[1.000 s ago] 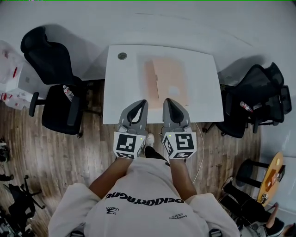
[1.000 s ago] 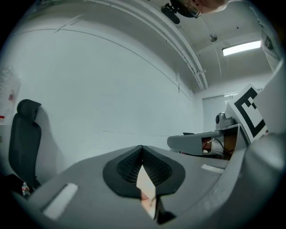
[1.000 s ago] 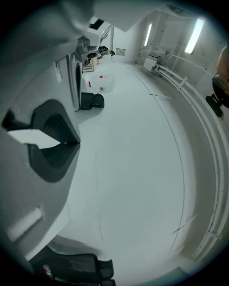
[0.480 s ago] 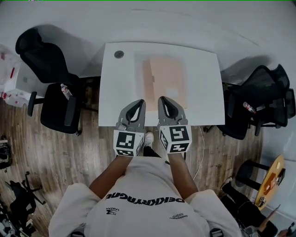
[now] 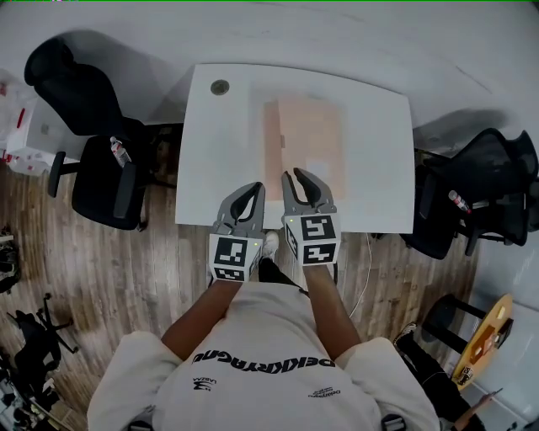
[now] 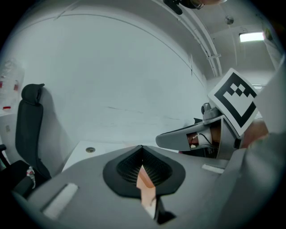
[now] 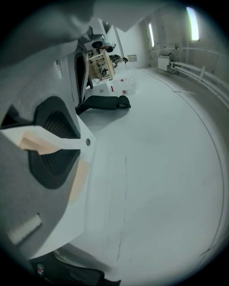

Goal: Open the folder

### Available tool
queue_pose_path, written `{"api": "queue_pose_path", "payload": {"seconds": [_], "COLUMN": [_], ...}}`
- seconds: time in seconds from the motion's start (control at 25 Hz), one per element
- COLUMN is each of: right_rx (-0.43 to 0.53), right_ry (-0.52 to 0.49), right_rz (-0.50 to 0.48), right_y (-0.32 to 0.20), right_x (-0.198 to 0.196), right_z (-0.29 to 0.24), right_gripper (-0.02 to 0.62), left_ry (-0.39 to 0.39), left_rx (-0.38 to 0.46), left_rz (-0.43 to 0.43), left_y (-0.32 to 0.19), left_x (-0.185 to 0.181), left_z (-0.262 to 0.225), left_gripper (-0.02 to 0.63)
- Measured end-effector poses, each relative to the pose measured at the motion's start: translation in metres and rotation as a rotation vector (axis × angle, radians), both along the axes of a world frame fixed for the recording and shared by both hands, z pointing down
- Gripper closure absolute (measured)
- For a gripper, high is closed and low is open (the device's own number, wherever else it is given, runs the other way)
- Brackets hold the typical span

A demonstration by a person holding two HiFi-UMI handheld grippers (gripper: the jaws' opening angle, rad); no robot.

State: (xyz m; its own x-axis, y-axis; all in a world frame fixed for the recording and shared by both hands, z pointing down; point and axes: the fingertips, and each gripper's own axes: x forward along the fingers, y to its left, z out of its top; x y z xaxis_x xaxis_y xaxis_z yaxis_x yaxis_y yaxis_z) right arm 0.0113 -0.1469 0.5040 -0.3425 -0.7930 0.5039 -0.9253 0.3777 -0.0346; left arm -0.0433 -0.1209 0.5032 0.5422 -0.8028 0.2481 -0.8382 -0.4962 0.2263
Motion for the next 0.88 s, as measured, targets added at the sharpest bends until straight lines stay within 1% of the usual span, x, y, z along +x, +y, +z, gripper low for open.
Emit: {"api": "queue_pose_path", "payload": {"seconds": [0.16,0.28,0.4,0.64,0.8,0.88], "right_rx": [-0.057,-0.100,-0.128,-0.188,-0.233,-0.250], "right_ry": [0.019,0.045,0.073,0.107,0.145,0.167], "right_rz": [0.001,-0.008,-0.031,-0.034,-0.029,-0.021], "right_y": [-0.009,-0.014,-0.020,-0.029,-0.035,-0.038], "right_x": [0.001,0.001,-0.003,-0.006,-0.002,0.000], "right_z": [0.021,0.038,0.053,0.074,0.092,0.101], "right_gripper": [0.523,0.500,0.497,0.478,0.476,0.476], "left_ry": [-0.028,-0.021,-0.014,-0.047,-0.104,-0.115], "left_rx": [-0.024,-0.070,-0.106,-0.135,-0.152,-0.167], "left_rz": [-0.017,-0.031,-0.034,-0.024,-0.012,-0.006], "left_y": [-0.007,-0.012,-0.016,-0.022,-0.025,-0.025], "left_x": [-0.001,-0.001,0.001,0.003,0.004,0.005], "left_z": [0.021,0.038,0.052,0.079,0.103,0.115], "left_gripper": [0.615,0.615,0.615,0.615,0.615,0.615]}}
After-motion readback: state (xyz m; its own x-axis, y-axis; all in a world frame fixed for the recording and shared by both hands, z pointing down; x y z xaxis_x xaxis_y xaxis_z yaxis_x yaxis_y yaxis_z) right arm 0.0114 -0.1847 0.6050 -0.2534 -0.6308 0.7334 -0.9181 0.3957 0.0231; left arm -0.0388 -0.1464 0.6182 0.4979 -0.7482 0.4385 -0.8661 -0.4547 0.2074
